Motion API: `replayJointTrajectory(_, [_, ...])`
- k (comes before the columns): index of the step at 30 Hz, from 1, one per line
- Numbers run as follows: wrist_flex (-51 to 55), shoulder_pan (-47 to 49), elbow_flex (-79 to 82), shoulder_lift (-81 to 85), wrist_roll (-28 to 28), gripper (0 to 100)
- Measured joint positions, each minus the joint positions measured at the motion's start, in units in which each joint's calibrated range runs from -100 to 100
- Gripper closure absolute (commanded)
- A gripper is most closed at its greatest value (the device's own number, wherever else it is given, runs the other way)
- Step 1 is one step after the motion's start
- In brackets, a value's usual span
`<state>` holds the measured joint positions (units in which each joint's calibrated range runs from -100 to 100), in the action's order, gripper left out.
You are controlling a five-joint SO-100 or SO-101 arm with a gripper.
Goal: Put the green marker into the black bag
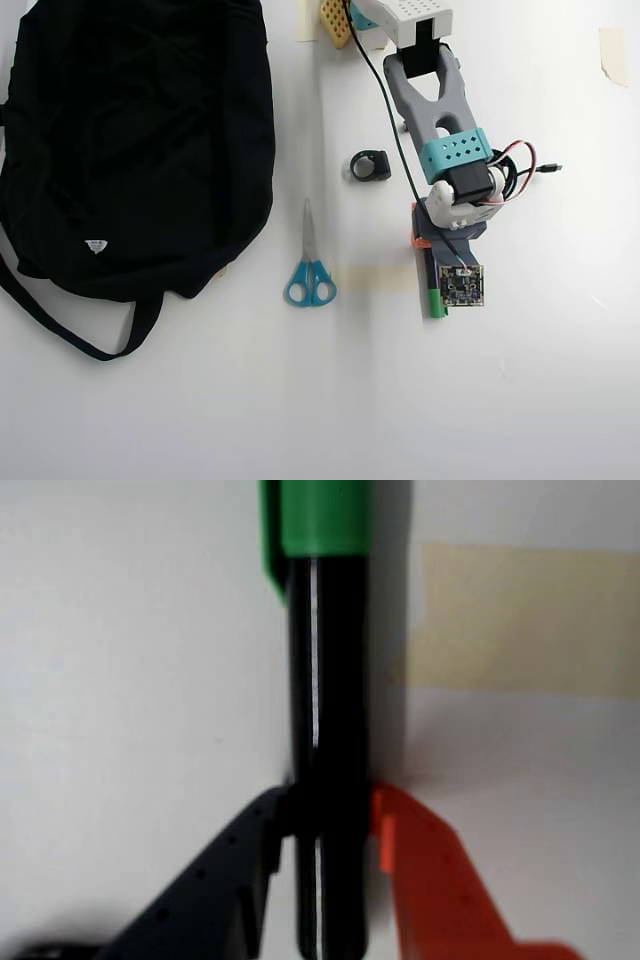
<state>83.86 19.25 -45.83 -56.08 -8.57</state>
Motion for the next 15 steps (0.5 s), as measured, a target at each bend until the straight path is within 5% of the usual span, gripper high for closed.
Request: replayJointTrajectory(15, [0.17, -0.15, -0.08, -0.17, -0.05, 98])
